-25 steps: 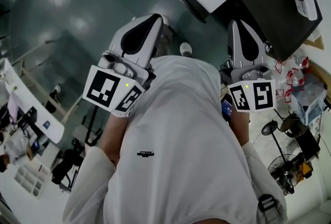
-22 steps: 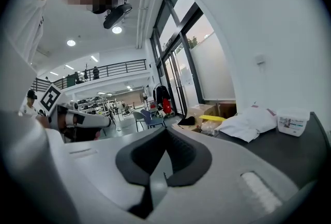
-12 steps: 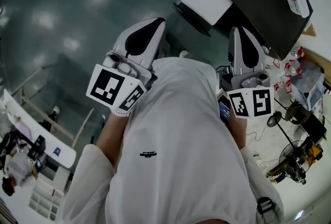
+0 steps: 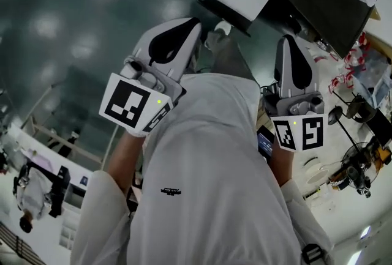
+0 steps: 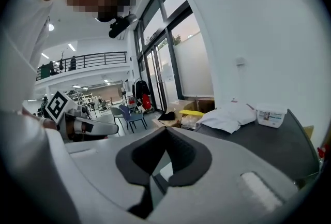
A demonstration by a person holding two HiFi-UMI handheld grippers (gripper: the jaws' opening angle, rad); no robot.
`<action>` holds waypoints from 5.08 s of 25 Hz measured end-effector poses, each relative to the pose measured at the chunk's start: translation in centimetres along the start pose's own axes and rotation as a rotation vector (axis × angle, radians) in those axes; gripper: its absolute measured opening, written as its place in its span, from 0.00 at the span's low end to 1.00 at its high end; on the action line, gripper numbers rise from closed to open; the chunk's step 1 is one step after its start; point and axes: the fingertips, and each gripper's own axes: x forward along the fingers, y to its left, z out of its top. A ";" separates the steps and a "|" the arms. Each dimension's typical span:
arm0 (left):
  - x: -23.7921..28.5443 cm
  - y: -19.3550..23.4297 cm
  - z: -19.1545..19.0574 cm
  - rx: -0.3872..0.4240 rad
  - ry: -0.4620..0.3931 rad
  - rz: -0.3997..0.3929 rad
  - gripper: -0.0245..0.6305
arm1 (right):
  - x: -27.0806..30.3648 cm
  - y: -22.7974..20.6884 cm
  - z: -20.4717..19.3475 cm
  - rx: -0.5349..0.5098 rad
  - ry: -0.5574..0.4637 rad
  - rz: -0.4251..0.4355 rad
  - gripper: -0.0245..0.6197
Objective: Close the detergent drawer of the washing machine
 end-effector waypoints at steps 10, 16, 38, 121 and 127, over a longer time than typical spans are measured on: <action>1.9 0.6 -3.0 0.134 0.030 -0.014 0.06 | 1.6 -0.6 -1.6 -0.007 -0.035 0.019 0.04; 2.2 1.3 -6.2 0.263 0.118 -0.027 0.06 | 2.9 0.2 -3.3 -0.028 -0.020 0.056 0.04; 6.9 4.6 -17.2 0.346 0.238 -0.019 0.06 | 6.3 0.2 -9.1 -0.046 0.063 0.099 0.04; 22.0 10.1 -15.2 0.224 0.159 0.088 0.07 | 8.8 -7.3 -12.2 0.132 0.075 0.082 0.04; 24.4 11.0 -13.9 0.186 0.155 0.117 0.07 | 8.8 -7.6 -12.1 0.140 0.070 0.080 0.04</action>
